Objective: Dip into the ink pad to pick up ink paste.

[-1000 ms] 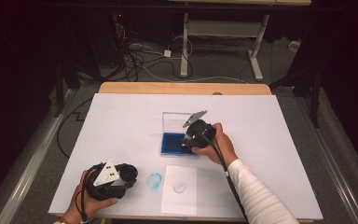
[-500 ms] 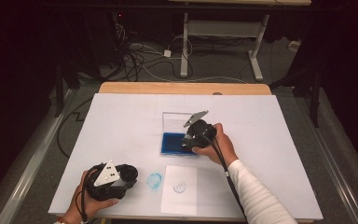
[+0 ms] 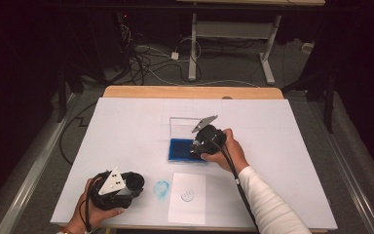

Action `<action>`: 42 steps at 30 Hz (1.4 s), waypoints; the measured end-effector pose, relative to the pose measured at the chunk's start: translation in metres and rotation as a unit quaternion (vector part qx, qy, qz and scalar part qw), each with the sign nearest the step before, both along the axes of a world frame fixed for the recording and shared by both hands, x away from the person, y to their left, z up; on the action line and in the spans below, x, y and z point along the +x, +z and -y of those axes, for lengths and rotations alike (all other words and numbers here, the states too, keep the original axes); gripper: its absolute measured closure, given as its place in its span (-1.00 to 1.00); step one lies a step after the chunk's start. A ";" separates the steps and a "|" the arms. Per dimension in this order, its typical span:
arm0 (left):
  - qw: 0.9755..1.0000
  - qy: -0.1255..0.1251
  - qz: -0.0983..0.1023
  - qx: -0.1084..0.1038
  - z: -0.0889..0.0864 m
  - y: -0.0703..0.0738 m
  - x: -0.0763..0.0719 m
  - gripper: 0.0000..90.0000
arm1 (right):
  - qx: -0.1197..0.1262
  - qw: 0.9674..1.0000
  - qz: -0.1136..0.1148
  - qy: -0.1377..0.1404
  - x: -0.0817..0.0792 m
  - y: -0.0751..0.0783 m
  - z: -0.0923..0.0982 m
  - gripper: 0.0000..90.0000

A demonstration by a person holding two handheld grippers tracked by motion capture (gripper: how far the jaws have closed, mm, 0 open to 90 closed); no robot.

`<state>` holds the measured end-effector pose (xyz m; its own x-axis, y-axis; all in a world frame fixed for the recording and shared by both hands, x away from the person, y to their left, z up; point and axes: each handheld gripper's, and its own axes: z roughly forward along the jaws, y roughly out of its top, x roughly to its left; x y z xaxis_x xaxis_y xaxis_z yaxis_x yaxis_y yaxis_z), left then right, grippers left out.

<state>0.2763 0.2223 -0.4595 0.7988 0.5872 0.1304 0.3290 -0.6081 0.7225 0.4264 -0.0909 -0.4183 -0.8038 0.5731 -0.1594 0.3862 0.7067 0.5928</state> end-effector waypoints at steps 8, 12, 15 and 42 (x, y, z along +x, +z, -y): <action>1.000 0.001 0.001 -0.002 -0.001 0.001 0.000 -0.18 | -0.005 1.000 -0.001 0.000 -0.001 0.002 0.001 0.27; 1.000 0.001 0.001 -0.004 -0.002 0.000 0.000 -0.18 | 0.012 1.000 0.002 0.002 -0.005 0.008 0.006 0.27; 1.000 0.000 -0.001 -0.001 -0.001 0.000 0.001 -0.18 | 0.026 0.999 0.018 0.004 -0.012 0.016 0.010 0.27; 1.000 -0.004 0.001 -0.003 0.002 0.000 0.002 -0.18 | 0.098 0.992 0.063 0.057 -0.069 0.045 0.037 0.27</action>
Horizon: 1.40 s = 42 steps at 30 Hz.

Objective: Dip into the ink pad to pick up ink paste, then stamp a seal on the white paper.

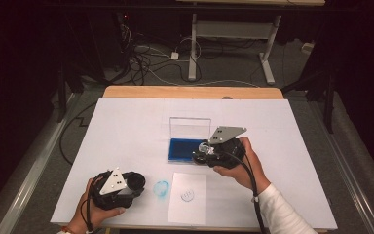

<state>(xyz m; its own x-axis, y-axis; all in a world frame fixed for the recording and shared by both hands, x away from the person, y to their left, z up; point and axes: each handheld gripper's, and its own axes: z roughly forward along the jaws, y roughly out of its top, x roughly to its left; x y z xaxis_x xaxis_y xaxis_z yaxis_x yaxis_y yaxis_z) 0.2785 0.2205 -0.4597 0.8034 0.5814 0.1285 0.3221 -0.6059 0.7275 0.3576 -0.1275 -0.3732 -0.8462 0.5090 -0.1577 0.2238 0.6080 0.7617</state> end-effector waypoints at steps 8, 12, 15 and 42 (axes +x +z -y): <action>1.000 -0.005 -0.002 -0.003 0.000 0.000 0.002 -0.18 | 0.010 1.000 0.006 0.009 -0.010 0.012 0.008 0.27; 1.000 -0.006 -0.001 -0.003 0.000 0.001 0.002 -0.18 | 0.018 1.000 0.009 0.011 -0.014 0.017 0.012 0.27; 1.000 -0.007 -0.001 -0.003 0.001 0.000 0.003 -0.18 | 0.019 1.000 0.008 0.013 -0.016 0.018 0.013 0.27; 1.000 -0.023 0.003 -0.002 0.006 0.003 0.001 -0.18 | 0.004 0.998 -0.004 0.070 -0.047 0.015 -0.011 0.27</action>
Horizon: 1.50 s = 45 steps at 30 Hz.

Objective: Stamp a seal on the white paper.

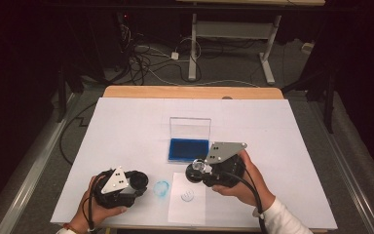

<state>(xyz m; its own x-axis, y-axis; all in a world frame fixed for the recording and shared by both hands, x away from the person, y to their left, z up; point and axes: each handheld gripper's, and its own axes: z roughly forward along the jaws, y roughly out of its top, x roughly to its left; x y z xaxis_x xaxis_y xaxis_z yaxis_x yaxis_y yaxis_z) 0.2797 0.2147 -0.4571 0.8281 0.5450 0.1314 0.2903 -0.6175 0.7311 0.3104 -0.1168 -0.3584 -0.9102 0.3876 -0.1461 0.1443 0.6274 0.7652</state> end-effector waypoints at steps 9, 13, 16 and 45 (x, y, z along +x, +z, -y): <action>1.000 0.004 0.005 -0.001 -0.002 0.002 -0.002 -0.19 | 0.000 1.000 -0.002 0.006 -0.003 -0.007 -0.008 0.27; 1.000 0.004 0.003 -0.001 -0.001 0.002 -0.002 -0.18 | -0.004 1.000 -0.005 0.012 -0.004 -0.011 -0.011 0.27; 1.000 0.003 0.003 0.001 -0.001 0.001 -0.002 -0.18 | -0.010 1.000 -0.008 0.018 -0.007 -0.015 -0.015 0.27; 1.000 -0.001 -0.003 0.009 0.001 0.000 0.000 -0.18 | -0.085 0.995 -0.042 0.025 -0.005 -0.068 -0.033 0.27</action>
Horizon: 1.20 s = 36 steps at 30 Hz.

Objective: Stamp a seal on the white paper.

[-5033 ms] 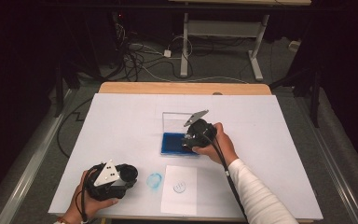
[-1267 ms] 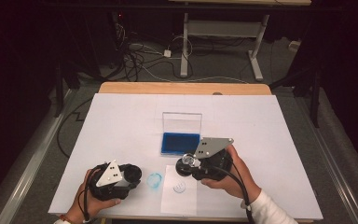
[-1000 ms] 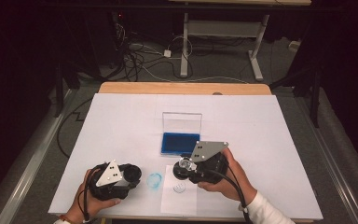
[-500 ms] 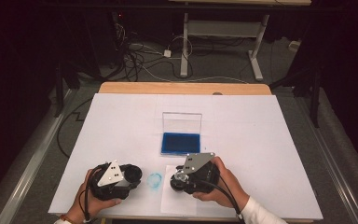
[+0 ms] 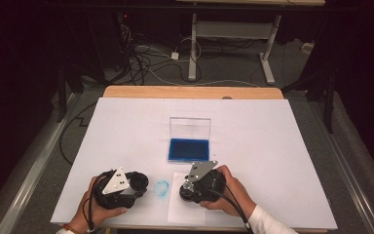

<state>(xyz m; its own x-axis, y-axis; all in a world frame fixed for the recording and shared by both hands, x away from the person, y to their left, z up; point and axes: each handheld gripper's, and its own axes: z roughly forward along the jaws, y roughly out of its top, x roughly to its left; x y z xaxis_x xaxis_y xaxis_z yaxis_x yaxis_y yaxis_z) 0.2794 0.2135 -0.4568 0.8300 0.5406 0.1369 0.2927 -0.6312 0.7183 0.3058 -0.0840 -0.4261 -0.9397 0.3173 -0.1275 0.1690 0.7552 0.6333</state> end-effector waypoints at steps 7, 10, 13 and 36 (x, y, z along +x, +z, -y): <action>1.000 -0.001 -0.002 0.000 0.001 0.000 0.000 -0.18 | -0.010 1.000 -0.002 -0.001 0.001 -0.006 -0.002 0.27; 1.000 -0.002 -0.002 0.000 0.001 0.000 0.000 -0.18 | -0.007 1.000 -0.004 -0.001 0.003 -0.007 -0.002 0.27; 1.000 -0.001 -0.004 0.000 0.001 -0.001 0.000 -0.18 | -0.007 1.000 -0.003 -0.001 0.003 -0.008 -0.003 0.27; 1.000 -0.006 -0.003 0.009 0.005 -0.002 -0.001 -0.18 | -0.021 1.000 0.005 0.007 0.000 -0.009 -0.005 0.27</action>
